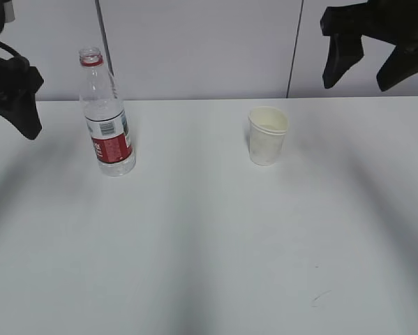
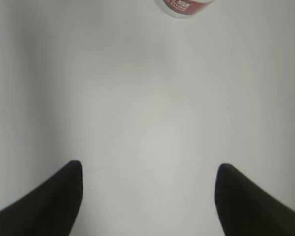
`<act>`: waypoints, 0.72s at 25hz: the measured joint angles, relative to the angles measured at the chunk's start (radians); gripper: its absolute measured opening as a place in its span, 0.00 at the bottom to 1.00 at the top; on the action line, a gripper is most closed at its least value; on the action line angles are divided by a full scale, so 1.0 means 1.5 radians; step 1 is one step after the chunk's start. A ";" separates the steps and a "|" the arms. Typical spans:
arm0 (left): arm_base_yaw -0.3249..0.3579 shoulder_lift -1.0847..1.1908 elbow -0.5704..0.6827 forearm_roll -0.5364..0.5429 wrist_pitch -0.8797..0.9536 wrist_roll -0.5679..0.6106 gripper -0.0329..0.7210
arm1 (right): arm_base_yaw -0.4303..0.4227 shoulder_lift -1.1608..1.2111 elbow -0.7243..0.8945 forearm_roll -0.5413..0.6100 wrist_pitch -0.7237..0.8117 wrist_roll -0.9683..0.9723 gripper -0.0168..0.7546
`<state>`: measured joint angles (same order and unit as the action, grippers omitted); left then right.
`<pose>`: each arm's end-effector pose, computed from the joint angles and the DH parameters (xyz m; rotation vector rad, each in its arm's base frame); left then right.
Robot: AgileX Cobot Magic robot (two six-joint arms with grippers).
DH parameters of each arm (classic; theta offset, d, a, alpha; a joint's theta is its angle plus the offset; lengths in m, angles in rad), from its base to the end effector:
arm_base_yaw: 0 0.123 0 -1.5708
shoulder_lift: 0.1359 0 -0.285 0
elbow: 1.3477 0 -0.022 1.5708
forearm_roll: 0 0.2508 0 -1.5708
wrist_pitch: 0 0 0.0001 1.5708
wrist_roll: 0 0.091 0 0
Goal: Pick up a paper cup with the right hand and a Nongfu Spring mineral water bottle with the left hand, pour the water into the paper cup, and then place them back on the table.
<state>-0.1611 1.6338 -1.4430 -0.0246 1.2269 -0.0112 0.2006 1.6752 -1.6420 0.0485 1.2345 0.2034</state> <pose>0.3250 -0.0550 0.3099 0.2095 2.8960 -0.0651 0.3437 0.0741 0.3512 0.0135 2.7636 0.1759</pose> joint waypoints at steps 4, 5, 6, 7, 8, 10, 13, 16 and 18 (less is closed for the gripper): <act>0.000 0.003 0.000 0.004 0.001 -0.030 0.72 | 0.000 0.004 0.000 0.003 0.003 -0.003 0.79; 0.000 0.003 0.000 0.003 0.001 -0.032 0.72 | 0.000 0.004 0.000 0.003 0.003 -0.008 0.79; 0.000 0.003 0.000 -0.001 0.001 -0.034 0.72 | 0.000 0.004 0.006 0.003 0.003 -0.013 0.79; 0.000 0.003 0.000 -0.003 0.002 -0.034 0.72 | 0.000 0.000 0.017 0.003 0.003 -0.016 0.79; 0.000 0.002 0.000 -0.004 0.002 -0.034 0.72 | 0.000 -0.006 0.031 0.003 0.003 -0.018 0.79; 0.000 -0.001 0.000 -0.005 0.002 -0.035 0.72 | 0.000 -0.028 0.075 0.003 0.003 -0.023 0.79; 0.000 -0.024 0.007 -0.004 0.001 -0.036 0.72 | 0.000 -0.074 0.149 0.003 0.003 -0.032 0.78; 0.000 -0.076 0.044 0.007 0.001 -0.036 0.72 | 0.000 -0.137 0.221 0.003 0.003 -0.039 0.78; 0.000 -0.123 0.082 0.016 0.003 -0.036 0.72 | 0.000 -0.178 0.266 0.003 0.003 -0.041 0.78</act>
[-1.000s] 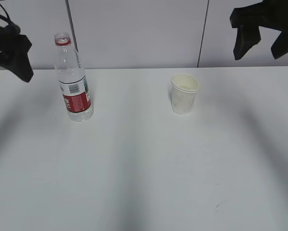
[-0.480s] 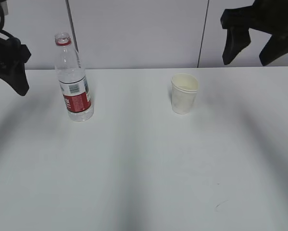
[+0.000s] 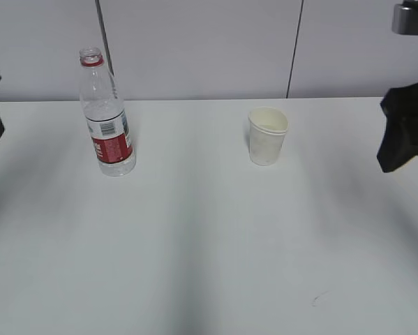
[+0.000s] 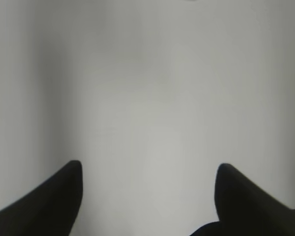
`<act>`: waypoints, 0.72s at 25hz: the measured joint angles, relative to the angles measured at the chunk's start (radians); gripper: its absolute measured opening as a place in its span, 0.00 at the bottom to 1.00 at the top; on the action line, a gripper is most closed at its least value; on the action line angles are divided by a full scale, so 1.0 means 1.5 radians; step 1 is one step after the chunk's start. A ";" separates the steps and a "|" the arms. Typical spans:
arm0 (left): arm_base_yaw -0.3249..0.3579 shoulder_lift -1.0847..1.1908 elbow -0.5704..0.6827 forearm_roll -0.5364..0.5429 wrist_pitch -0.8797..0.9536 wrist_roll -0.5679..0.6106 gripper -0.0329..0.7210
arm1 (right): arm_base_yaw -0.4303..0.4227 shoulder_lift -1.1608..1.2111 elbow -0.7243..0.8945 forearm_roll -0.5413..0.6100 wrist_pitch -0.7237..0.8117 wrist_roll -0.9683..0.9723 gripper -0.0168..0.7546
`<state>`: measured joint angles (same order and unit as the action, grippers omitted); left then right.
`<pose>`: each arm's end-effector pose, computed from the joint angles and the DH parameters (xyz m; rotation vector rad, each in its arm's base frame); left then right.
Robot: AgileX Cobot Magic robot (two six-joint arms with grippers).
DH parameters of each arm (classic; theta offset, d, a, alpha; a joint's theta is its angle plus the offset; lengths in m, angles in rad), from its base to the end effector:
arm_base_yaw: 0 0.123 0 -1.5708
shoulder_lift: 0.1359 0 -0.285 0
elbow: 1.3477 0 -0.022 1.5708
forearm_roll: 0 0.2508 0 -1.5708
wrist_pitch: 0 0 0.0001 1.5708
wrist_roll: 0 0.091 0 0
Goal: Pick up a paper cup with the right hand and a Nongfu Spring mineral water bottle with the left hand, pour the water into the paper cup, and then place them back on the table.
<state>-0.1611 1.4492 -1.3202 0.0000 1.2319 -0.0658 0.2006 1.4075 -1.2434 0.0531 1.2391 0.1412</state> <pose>0.2785 -0.0453 0.3324 0.1356 2.8428 -0.0482 0.2605 0.0576 0.3226 -0.0703 2.8954 0.1379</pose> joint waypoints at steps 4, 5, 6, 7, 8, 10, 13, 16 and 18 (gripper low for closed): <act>0.000 -0.099 0.076 0.006 0.003 0.000 0.72 | 0.000 -0.091 0.063 0.000 0.000 0.000 0.78; 0.000 -0.122 0.095 0.009 0.004 0.000 0.72 | 0.000 -0.115 0.076 0.000 0.000 0.000 0.78; 0.000 -0.148 0.114 0.013 0.005 0.000 0.72 | 0.000 -0.136 0.088 0.000 0.000 -0.001 0.78; 0.000 -0.176 0.132 0.017 0.006 0.000 0.72 | 0.000 -0.160 0.098 0.000 0.000 -0.004 0.78; 0.000 -0.203 0.145 0.022 0.006 0.000 0.72 | 0.000 -0.185 0.106 0.000 0.000 -0.008 0.78; 0.000 -0.252 0.174 0.031 0.007 0.000 0.72 | 0.000 -0.231 0.125 0.000 0.000 -0.010 0.78; 0.000 -0.326 0.208 0.034 0.010 0.000 0.69 | 0.000 -0.303 0.151 0.000 0.004 -0.012 0.78; 0.000 -0.393 0.237 0.034 0.012 0.000 0.67 | 0.000 -0.368 0.181 0.000 0.005 -0.013 0.78; 0.000 -0.441 0.259 0.034 0.013 0.007 0.66 | 0.000 -0.416 0.207 0.000 0.005 -0.013 0.78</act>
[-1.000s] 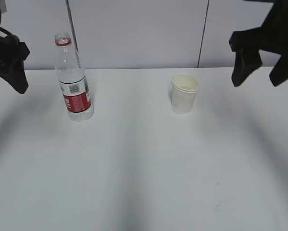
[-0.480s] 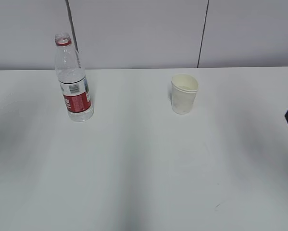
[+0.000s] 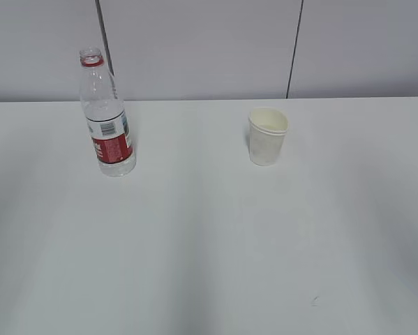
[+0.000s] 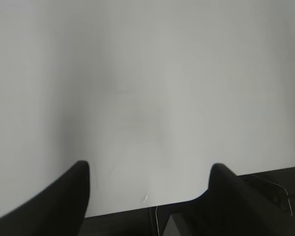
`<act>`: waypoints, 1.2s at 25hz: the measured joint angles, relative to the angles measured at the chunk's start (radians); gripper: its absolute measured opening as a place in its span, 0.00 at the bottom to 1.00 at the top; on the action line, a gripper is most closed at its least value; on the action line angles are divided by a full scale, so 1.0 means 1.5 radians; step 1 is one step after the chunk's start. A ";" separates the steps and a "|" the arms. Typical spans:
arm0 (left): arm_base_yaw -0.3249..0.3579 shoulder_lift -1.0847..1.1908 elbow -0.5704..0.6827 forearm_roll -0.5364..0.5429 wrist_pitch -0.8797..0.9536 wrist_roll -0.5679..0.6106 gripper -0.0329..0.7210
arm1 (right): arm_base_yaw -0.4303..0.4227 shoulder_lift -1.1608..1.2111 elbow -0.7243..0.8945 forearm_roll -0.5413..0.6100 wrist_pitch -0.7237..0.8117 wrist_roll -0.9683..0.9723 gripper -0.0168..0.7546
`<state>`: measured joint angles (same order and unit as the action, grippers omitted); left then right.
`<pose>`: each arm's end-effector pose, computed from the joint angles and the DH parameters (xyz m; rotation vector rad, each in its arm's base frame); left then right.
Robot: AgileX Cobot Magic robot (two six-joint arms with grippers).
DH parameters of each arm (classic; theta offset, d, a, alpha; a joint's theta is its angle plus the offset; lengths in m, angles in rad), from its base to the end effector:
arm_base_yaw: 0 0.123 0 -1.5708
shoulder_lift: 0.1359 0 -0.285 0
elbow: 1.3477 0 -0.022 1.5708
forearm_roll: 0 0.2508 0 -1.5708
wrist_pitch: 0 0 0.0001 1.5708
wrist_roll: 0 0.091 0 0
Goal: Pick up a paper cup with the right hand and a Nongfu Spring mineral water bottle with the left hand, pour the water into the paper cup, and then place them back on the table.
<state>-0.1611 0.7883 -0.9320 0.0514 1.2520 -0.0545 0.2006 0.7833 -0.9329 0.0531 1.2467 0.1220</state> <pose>0.1141 -0.0140 0.3517 0.1410 2.5858 -0.0099 0.1109 0.0272 0.3528 -0.0986 2.5884 0.1904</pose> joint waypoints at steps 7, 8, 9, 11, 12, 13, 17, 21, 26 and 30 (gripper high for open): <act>0.000 -0.172 0.074 -0.003 0.008 0.013 0.64 | 0.000 -0.177 0.107 0.000 0.006 -0.008 0.78; 0.000 -0.200 0.082 -0.004 0.009 0.013 0.64 | 0.000 -0.200 0.121 0.000 0.006 -0.015 0.78; 0.000 -0.223 0.092 -0.006 0.009 0.013 0.63 | 0.000 -0.227 0.133 0.000 0.008 -0.021 0.78; 0.000 -0.277 0.109 -0.010 0.011 0.014 0.63 | 0.000 -0.281 0.152 0.000 0.009 -0.028 0.78; 0.000 -0.299 0.116 -0.015 0.012 0.014 0.63 | 0.000 -0.303 0.160 0.000 0.009 -0.030 0.78; 0.000 -0.325 0.123 -0.020 0.012 0.014 0.63 | 0.000 -0.329 0.168 0.000 0.010 -0.032 0.78; 0.000 -0.416 0.151 -0.040 0.004 0.014 0.62 | 0.000 -0.423 0.189 0.000 0.013 -0.038 0.78; 0.000 -0.490 0.182 -0.054 -0.003 0.019 0.62 | 0.000 -0.499 0.193 0.000 0.009 -0.089 0.78; 0.000 -0.537 0.224 -0.059 -0.011 0.043 0.62 | 0.000 -0.536 0.212 0.001 -0.028 -0.131 0.78; 0.000 -0.539 0.252 -0.062 -0.046 0.066 0.62 | 0.000 -0.536 0.261 0.025 -0.043 -0.137 0.78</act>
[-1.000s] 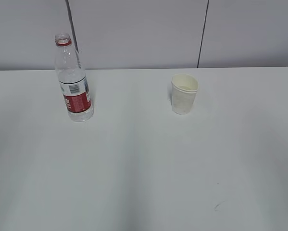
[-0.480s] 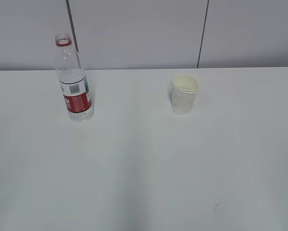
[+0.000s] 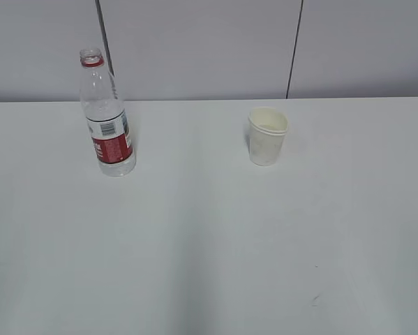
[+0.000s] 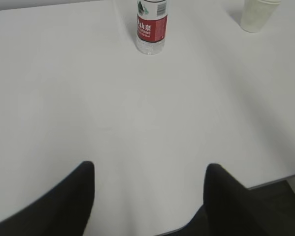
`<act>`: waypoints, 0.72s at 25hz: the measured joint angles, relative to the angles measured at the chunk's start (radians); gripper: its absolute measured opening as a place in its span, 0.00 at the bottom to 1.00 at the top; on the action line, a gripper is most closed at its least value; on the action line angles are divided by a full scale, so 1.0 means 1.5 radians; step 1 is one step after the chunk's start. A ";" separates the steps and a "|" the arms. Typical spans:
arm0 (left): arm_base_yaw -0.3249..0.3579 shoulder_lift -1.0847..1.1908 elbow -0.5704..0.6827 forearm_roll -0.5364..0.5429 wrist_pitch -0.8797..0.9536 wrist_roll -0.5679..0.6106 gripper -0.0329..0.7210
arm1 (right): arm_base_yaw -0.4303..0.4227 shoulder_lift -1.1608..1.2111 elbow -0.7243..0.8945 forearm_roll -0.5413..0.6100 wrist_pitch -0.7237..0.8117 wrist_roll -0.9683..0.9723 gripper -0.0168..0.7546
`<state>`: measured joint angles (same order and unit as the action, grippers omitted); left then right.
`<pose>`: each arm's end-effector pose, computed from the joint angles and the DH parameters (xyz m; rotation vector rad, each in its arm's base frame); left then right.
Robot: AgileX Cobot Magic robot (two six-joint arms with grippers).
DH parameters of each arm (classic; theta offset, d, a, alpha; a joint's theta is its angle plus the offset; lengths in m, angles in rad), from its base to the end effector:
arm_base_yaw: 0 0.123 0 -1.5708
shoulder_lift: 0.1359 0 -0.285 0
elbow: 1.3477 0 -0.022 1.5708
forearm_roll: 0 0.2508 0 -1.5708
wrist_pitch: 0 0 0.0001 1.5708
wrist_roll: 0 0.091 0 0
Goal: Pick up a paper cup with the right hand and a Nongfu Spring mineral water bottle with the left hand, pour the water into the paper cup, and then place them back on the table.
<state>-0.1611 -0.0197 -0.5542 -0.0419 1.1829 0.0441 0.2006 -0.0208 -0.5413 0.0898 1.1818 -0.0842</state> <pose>-0.0201 -0.0003 0.2820 0.2213 2.0824 -0.1210 -0.0196 0.0037 0.2789 -0.3127 2.0815 0.1778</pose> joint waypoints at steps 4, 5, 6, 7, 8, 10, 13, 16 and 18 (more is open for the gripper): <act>0.000 0.000 0.024 -0.002 -0.030 0.004 0.62 | 0.000 0.000 0.024 0.033 -0.011 -0.025 0.78; 0.000 0.000 0.027 -0.003 -0.035 0.004 0.62 | 0.000 0.000 0.025 0.034 -0.012 -0.030 0.78; 0.000 0.000 0.030 -0.003 -0.039 0.004 0.62 | 0.000 0.000 0.025 0.034 -0.014 -0.034 0.78; 0.000 0.000 0.031 -0.003 -0.039 0.004 0.62 | 0.000 0.000 0.025 0.034 -0.014 -0.035 0.78; 0.000 0.000 0.032 -0.003 -0.040 0.004 0.62 | 0.000 0.000 0.025 0.034 -0.014 -0.036 0.78; 0.000 0.000 0.032 -0.003 -0.042 0.004 0.62 | 0.000 0.000 0.025 0.034 -0.014 -0.038 0.78; 0.000 0.000 0.032 -0.003 -0.042 0.004 0.62 | 0.000 0.000 0.025 0.034 -0.015 -0.038 0.78; 0.000 0.000 0.032 -0.002 -0.042 0.004 0.62 | 0.000 0.000 0.025 0.030 -0.015 -0.038 0.78; 0.001 0.000 0.032 0.006 -0.043 0.004 0.62 | 0.000 0.000 0.025 0.021 -0.015 -0.039 0.78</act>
<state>-0.1599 -0.0197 -0.5067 -0.0335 1.1190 0.0506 0.2006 -0.0208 -0.5033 0.1213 1.1592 -0.1429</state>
